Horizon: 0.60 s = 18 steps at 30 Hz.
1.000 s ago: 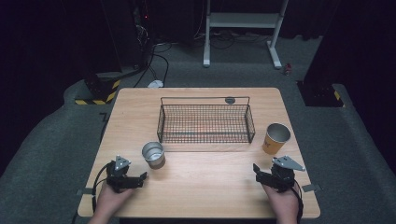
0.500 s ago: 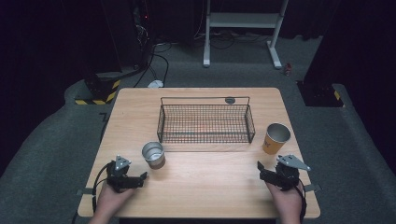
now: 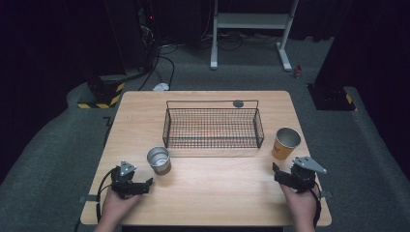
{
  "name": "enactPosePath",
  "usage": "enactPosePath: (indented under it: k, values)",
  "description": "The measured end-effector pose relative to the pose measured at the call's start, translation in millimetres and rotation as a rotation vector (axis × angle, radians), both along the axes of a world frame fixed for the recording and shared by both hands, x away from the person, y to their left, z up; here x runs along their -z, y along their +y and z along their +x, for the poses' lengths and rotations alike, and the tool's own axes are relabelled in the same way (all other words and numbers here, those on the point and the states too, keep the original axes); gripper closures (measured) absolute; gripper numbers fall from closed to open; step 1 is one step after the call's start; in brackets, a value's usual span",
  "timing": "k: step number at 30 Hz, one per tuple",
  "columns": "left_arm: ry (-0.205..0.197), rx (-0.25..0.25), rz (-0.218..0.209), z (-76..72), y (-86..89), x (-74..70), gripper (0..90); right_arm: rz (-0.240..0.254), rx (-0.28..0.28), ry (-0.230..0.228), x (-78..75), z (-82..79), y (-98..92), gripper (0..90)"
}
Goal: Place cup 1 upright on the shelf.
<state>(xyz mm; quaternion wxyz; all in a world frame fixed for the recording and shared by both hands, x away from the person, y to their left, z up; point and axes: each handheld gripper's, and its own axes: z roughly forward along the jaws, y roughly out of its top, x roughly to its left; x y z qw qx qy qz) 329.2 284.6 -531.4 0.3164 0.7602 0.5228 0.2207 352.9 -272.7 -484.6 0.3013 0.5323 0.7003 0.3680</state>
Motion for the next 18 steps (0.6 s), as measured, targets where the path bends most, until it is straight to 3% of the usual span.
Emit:
enactPosePath:
  k: [10,14,18]
  values:
    - [-0.001,-0.001,0.002,-0.1,-0.1,0.0,0.1,-0.009,0.028,0.001,-2.5,13.2,-7.4,10.1]
    - [0.000,0.004,0.002,0.6,-0.6,0.0,0.0,0.011,0.023,0.008,-4.3,16.6,-8.1,11.7]
    - [-0.001,0.004,0.002,0.9,-1.1,0.1,0.1,-0.019,0.029,-0.007,-5.5,21.1,-6.2,11.2]
